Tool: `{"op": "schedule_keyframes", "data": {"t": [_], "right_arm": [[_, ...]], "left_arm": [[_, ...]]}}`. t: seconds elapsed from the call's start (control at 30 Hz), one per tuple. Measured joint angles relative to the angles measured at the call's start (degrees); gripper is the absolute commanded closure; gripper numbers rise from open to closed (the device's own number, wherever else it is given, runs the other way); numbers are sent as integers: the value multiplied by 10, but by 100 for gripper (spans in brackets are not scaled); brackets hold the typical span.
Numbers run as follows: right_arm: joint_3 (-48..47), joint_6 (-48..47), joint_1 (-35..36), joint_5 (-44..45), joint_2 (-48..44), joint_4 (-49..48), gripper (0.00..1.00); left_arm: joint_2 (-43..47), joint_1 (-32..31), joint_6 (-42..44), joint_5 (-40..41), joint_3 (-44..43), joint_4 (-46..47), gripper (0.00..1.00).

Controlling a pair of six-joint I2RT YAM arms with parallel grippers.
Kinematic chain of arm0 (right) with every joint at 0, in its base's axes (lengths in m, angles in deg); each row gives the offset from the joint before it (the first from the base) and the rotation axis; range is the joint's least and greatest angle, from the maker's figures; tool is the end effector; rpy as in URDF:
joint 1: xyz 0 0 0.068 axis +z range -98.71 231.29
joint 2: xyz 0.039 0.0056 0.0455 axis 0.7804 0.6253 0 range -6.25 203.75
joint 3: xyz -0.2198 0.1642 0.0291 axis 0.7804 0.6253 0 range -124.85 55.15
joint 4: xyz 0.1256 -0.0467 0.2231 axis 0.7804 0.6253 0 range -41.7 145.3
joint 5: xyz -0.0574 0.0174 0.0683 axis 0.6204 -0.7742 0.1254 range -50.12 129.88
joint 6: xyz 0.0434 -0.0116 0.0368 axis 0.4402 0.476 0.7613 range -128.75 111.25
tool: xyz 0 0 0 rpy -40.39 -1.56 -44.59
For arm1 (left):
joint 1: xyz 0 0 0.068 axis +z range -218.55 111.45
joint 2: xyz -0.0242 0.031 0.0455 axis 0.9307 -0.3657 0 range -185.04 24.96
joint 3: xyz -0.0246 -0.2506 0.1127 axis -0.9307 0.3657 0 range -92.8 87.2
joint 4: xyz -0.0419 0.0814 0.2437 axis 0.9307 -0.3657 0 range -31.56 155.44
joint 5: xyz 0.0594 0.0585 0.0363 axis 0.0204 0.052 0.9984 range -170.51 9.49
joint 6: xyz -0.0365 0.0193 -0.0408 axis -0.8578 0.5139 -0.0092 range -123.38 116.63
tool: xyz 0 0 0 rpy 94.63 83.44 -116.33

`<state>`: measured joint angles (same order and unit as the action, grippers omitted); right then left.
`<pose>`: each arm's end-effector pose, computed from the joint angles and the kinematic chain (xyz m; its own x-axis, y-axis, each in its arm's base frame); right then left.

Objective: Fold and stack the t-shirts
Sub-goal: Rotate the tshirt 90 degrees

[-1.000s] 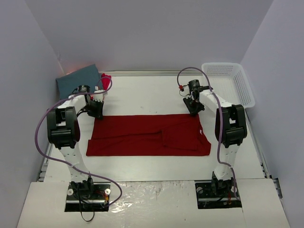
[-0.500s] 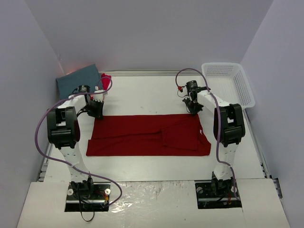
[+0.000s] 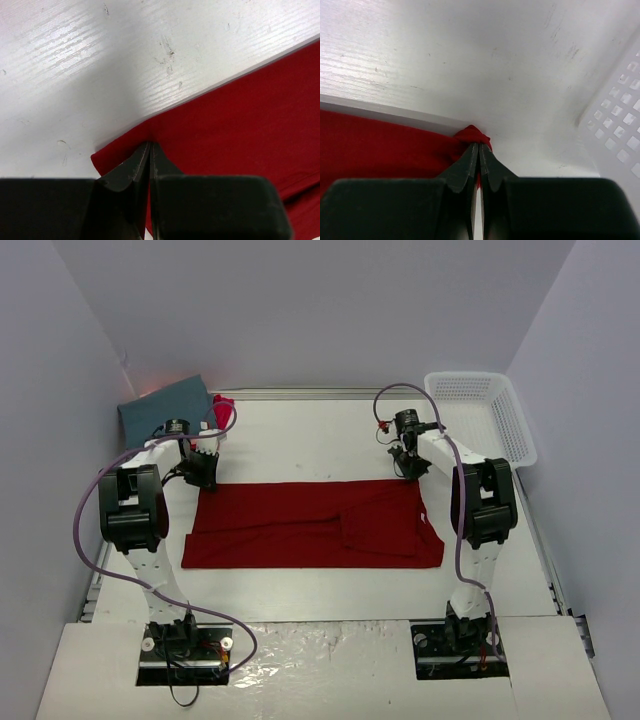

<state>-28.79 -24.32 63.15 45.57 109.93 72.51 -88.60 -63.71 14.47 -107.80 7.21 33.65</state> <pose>0.4313 0.0862 0.1779 -0.7452 -0.4293 -0.5103 -0.3641 0.9030 -0.2280 0.4095 0.0155 0.1727 -0.8267 0.2034 -0.5246 0.3876 0.8817 -0.2689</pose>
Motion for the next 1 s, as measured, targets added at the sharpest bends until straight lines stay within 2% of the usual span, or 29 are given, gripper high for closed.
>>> {"op": "schedule_keyframes", "data": {"t": [0.77,0.83,0.9,0.93,0.97,1.0], "right_arm": [[20,3,-11,-2,-7,-3,98],[11,1,-11,-13,-17,7,83],[2,-4,-11,-22,-37,13,65],[-4,-9,-12,-26,-50,17,59],[-10,-12,-13,-30,-65,19,53],[-17,-17,-14,-33,-86,22,35]], "left_arm": [[2,0,0,2,0,-1,98],[4,0,2,2,0,-7,97],[9,0,5,2,0,-14,92],[14,0,7,2,1,-20,87],[23,0,11,2,1,-25,76],[36,0,12,2,1,-29,71]]}}
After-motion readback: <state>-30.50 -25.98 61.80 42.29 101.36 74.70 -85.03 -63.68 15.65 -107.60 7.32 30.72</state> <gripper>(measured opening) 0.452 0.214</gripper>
